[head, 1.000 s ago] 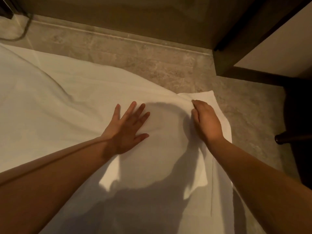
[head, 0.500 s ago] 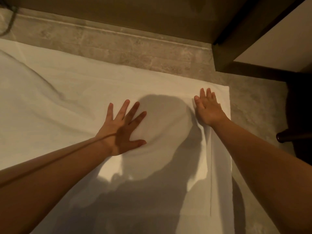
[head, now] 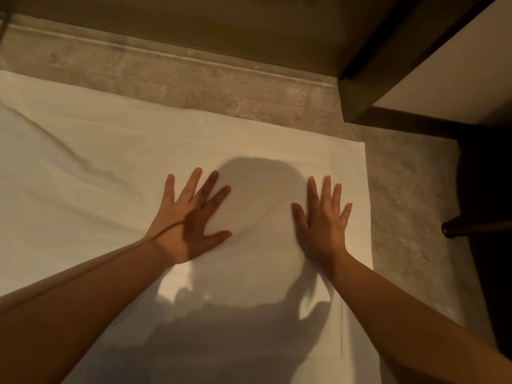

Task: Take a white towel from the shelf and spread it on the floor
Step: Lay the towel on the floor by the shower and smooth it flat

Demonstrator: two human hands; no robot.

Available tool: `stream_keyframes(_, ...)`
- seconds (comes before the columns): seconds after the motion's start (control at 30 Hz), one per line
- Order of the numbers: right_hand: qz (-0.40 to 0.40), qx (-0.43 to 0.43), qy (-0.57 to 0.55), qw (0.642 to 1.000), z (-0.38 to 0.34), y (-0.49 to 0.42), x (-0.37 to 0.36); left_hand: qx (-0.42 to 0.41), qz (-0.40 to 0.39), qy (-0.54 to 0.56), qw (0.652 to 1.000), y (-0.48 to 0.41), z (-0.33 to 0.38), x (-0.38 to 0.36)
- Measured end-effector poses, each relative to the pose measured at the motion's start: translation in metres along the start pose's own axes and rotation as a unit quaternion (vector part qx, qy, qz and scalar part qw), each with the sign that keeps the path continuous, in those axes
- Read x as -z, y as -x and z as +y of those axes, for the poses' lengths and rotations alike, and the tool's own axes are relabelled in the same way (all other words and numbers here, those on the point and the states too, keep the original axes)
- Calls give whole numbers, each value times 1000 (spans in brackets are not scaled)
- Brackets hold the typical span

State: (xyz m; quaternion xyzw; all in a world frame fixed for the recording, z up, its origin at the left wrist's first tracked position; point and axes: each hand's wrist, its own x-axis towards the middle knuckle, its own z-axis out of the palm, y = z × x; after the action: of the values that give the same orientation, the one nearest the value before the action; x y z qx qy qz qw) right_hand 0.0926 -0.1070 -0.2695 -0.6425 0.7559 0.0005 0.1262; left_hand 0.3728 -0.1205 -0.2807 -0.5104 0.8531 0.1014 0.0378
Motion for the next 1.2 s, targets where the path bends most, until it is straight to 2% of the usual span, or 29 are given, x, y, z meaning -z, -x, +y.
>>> stream_keyframes(0.33, -84, 20, 53, 995, 30, -42, 9, 27, -23, -18, 999, -26, 16, -3)
stream_keyframes(0.4, -77, 6, 49, 996, 22, -39, 12, 26, -28, -16, 999, -23, 13, 1)
stream_keyframes(0.47, -30, 17, -9, 999, 3, -26, 13, 30, -25, -15, 999, -12, 2, 6)
stream_keyframes(0.53, 0, 92, -67, 994, -27, -6, 11, 28, -13, -32, 999, 5, -13, 12)
stream_keyframes(0.67, -46, 285, -8, 957, -98, 22, -7, 53, -10, -36, 998, 48, -50, 22)
stream_keyframes(0.8, -90, 334, 29, 938, -167, 26, -19, 101, -18, -26, 994, 91, -95, 26)
stream_keyframes(0.9, -119, 370, 105, 915, -207, 29, -25, 159, -44, -26, 986, 124, -132, 25)
stream_keyframes(0.97, -159, 370, 137, 905, -227, 35, -31, 181, -93, -32, 979, 148, -153, 23)
stream_keyframes(1.03, -182, 342, 152, 910, -240, 43, -36, 191, -133, -30, 972, 172, -170, 21)
stream_keyframes(1.13, -193, 310, 165, 916, -249, 49, -37, 179, -134, -31, 974, 194, -185, 17)
stream_keyframes(1.2, -188, 318, 159, 916, -255, 48, -32, 166, -114, -21, 979, 194, -189, 18)
